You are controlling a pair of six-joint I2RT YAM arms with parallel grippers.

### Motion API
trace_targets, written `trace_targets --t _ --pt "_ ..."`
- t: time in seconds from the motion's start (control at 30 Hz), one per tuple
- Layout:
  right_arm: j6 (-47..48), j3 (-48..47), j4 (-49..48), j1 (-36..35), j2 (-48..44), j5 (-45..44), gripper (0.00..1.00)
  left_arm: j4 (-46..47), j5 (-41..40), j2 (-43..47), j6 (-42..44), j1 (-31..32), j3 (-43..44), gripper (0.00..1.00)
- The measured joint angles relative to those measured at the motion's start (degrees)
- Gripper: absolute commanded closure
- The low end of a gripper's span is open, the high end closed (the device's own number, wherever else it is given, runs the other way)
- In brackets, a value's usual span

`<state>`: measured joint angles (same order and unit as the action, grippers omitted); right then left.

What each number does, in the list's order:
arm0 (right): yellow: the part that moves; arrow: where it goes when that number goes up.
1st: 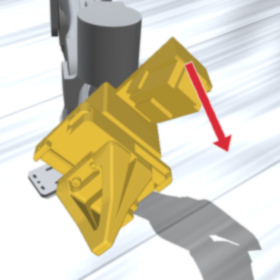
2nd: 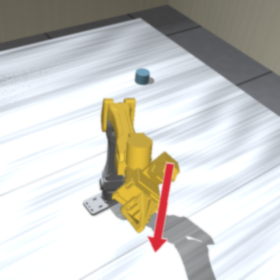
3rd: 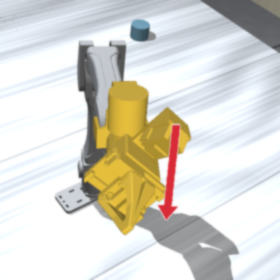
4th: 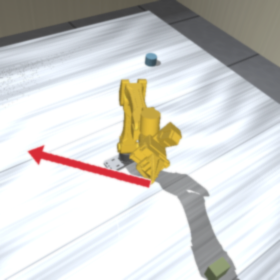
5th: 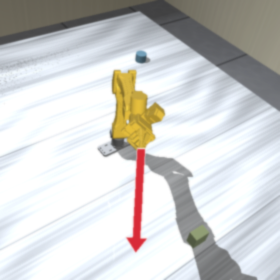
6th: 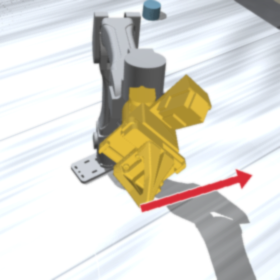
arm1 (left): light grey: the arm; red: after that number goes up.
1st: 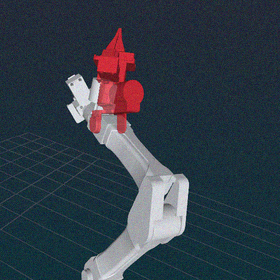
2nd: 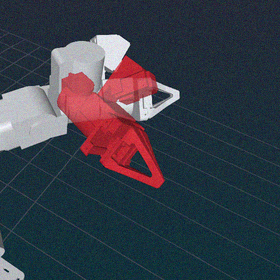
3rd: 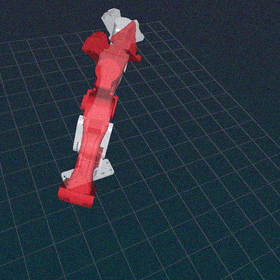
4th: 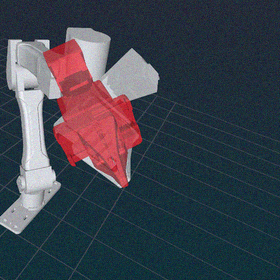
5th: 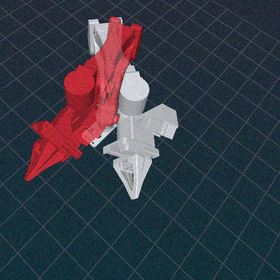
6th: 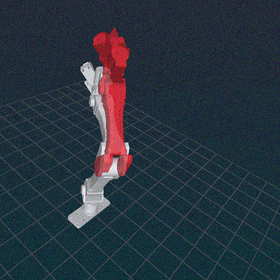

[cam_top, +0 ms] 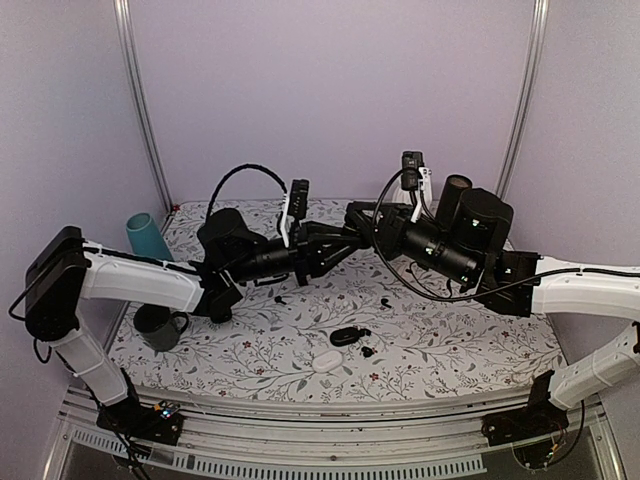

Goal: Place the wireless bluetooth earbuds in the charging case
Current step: Insert the left earbud into the left side groove of the charging case.

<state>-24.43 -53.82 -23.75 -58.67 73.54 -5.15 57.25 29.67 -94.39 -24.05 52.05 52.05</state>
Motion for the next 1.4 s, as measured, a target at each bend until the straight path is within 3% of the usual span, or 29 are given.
trace_targets --t 0.93,1.4 --pt "-1.36 0.00 -1.75 -0.20 1.20 -0.79 0.90 -0.24 -11.72 2.03 13.70 2.60 -2.14 1.00" --pt "-0.22 0.00 -2.43 -0.94 0.11 2.03 0.90 1.64 -7.93 2.99 15.41 2.75 -2.99 1.00"
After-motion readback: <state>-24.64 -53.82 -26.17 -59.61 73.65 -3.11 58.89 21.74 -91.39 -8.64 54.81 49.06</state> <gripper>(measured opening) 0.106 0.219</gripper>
